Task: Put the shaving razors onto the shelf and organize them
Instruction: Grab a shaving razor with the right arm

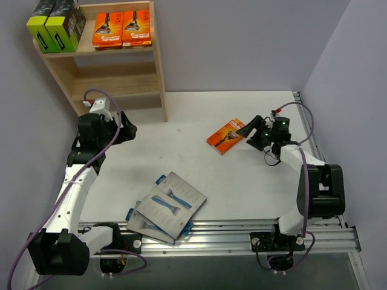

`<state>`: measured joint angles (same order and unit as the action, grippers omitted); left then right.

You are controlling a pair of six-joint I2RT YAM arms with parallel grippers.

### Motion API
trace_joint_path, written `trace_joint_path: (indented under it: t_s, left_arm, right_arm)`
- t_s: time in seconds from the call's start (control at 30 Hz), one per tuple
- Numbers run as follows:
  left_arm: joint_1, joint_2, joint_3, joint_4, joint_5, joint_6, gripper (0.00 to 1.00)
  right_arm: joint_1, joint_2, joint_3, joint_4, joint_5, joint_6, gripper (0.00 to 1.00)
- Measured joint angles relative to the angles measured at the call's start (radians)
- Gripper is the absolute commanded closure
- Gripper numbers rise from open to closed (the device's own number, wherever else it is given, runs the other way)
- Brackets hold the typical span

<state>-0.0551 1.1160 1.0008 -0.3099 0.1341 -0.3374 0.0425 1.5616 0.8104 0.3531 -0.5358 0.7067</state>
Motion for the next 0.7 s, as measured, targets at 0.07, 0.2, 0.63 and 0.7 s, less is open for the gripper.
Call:
trace_joint_path:
  t_s: [0.07,0.2,0.63,0.7]
  left_arm:
    - [0.0,0.0,0.0,0.0,0.0,0.0,0.06]
    - [0.0,0.0,0.0,0.0,0.001,0.0,0.06]
    - [0.0,0.016,0.0,0.007,0.013,-0.004,0.06]
    - [0.0,0.02,0.0,0.008,0.02,-0.01,0.06]
  right_arm:
    - [-0.077,-0.002,0.025,0.001,-0.002,-0.005,0.28]
    - [-0.153,0.039,0.076,-0.012,0.006,-0.02,0.34]
    - [-0.153,0.468,0.559,-0.126,0.001,-0.15,0.57]
    - [-0.153,0.529,0.65,-0.169,-0.008,-0.192,0.59]
